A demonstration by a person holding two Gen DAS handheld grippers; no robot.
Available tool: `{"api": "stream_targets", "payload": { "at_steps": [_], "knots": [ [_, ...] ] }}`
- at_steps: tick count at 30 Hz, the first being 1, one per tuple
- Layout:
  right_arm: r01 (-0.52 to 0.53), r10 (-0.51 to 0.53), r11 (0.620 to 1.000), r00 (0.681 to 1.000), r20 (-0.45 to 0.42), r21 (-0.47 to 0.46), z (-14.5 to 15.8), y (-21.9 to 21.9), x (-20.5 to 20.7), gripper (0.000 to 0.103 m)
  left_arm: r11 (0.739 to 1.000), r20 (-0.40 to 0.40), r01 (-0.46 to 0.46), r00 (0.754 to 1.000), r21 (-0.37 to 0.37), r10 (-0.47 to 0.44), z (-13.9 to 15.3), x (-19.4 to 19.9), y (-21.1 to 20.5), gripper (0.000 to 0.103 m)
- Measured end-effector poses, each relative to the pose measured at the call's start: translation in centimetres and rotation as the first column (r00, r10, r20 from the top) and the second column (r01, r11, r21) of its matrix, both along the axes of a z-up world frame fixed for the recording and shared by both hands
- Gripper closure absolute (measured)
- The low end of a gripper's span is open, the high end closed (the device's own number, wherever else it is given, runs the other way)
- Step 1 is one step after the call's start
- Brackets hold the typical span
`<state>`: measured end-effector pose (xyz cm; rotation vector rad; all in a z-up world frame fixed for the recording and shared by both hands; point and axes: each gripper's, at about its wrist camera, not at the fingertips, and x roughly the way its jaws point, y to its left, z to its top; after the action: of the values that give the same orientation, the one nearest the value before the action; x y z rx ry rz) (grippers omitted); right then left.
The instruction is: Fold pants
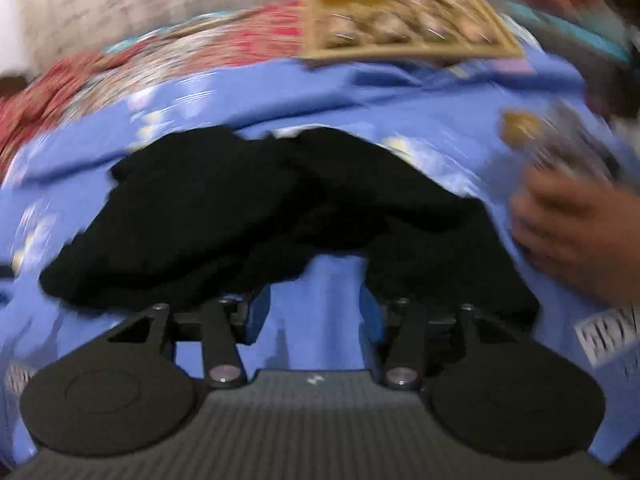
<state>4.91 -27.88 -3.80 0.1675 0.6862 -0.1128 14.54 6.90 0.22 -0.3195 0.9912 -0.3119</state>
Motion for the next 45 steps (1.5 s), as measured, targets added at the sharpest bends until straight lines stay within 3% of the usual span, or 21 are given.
{"api": "stream_targets", "payload": {
  "at_steps": [2,3,4,7,9,10,11,12,13,16,19,22,24,27,31,34,37,38,41,43,45],
  "knots": [
    [-0.107,0.112,0.989,0.993,0.044,-0.099,0.8,2.8,0.4,0.031,0.998,-0.022,0.044,0.999,-0.038,-0.045,-1.0,0.8,-1.6,0.028],
    [-0.159,0.170,0.975,0.983,0.065,-0.154,1.1,4.2,0.6,0.027,0.996,-0.035,0.068,0.997,-0.048,-0.070,-1.7,1.0,-2.5,0.038],
    [-0.207,0.229,0.954,0.970,0.084,-0.214,1.4,5.8,1.0,0.021,0.997,-0.052,0.075,0.996,-0.022,-0.076,-2.4,1.3,-3.4,0.056],
    [-0.311,0.357,0.889,0.931,0.083,-0.336,1.1,9.5,3.4,0.019,0.997,-0.074,0.080,0.994,0.000,-0.079,-3.3,1.4,-4.3,0.063],
    [-0.341,0.371,0.881,0.928,0.031,-0.328,0.3,10.4,6.4,0.040,0.997,-0.034,0.077,0.996,-0.010,-0.077,-2.1,0.3,-3.3,0.067],
    [-0.362,0.373,0.888,0.928,-0.016,-0.284,-0.3,10.7,7.9,0.090,0.997,-0.010,0.071,0.997,-0.021,-0.071,-1.2,-0.1,-2.5,0.070],
    [-0.366,0.364,0.902,0.930,-0.056,-0.228,-0.8,10.5,9.1,0.100,0.997,0.017,0.063,0.998,-0.048,-0.063,-0.2,-0.9,-1.2,0.078],
    [-0.338,0.331,0.926,0.941,-0.068,-0.169,-1.0,10.3,9.1,0.101,0.995,0.028,0.055,0.998,-0.078,-0.053,0.8,-1.5,0.0,0.094],
    [-0.317,0.314,0.944,0.948,-0.052,-0.095,-0.6,10.1,8.5,0.101,0.996,0.035,0.024,0.999,-0.091,-0.021,1.8,-2.2,1.7,0.101],
    [-0.366,0.358,0.925,0.930,0.083,0.105,2.8,10.4,4.6,0.101,0.983,0.147,-0.029,0.987,-0.183,0.056,5.8,-5.7,8.1,0.101],
    [-0.430,0.415,0.901,0.890,0.188,0.051,5.5,12.5,1.4,0.100,0.979,0.223,-0.069,0.968,-0.191,0.111,8.3,-8.5,12.4,0.101],
    [-0.461,0.455,0.887,0.876,0.159,0.005,5.1,14.1,0.4,0.096,0.983,0.231,-0.123,0.961,-0.135,0.152,8.3,-9.9,13.4,0.100],
    [-0.456,0.457,0.889,0.882,0.120,-0.033,4.1,14.6,0.9,0.086,0.987,0.203,-0.130,0.968,-0.097,0.147,7.3,-10.0,12.6,0.099],
    [-0.427,0.426,0.904,0.902,0.067,-0.002,3.3,13.9,1.7,0.062,0.993,0.114,-0.080,0.989,-0.089,0.090,5.4,-9.5,10.9,0.091],
    [-0.397,0.398,0.917,0.916,0.047,-0.027,2.3,12.7,1.8,0.052,0.998,0.080,-0.015,0.997,-0.068,0.020,3.6,-8.0,7.6,0.050],
    [-0.361,0.361,0.931,0.932,0.007,-0.051,1.4,11.6,2.3,0.047,0.999,0.055,0.020,0.998,-0.049,-0.017,2.3,-5.9,5.0,0.045],
    [-0.350,0.350,0.936,0.937,-0.009,-0.038,1.0,10.5,3.0,0.044,0.998,0.029,0.025,0.999,-0.049,-0.023,1.0,-3.9,3.5,0.022],
    [-0.350,0.350,0.936,0.937,-0.007,-0.041,1.0,10.3,3.2,0.040,0.999,0.025,0.020,1.000,-0.046,-0.018,0.5,-3.1,3.1,0.020],
    [-0.369,0.369,0.929,0.929,-0.005,-0.041,0.8,10.5,4.2,0.027,0.999,-0.009,0.024,1.000,-0.044,-0.025,-1.1,-1.2,2.3,0.020],
    [-0.408,0.407,0.911,0.913,-0.029,-0.059,0.3,11.6,5.3,0.027,0.998,-0.041,0.027,0.999,-0.052,-0.029,-2.3,0.2,1.3,0.022],
    [-0.434,0.431,0.893,0.901,-0.055,-0.120,-0.8,12.9,6.4,0.035,0.996,-0.066,0.043,0.997,-0.074,-0.048,-3.3,1.3,0.0,0.037]
  ]
}}
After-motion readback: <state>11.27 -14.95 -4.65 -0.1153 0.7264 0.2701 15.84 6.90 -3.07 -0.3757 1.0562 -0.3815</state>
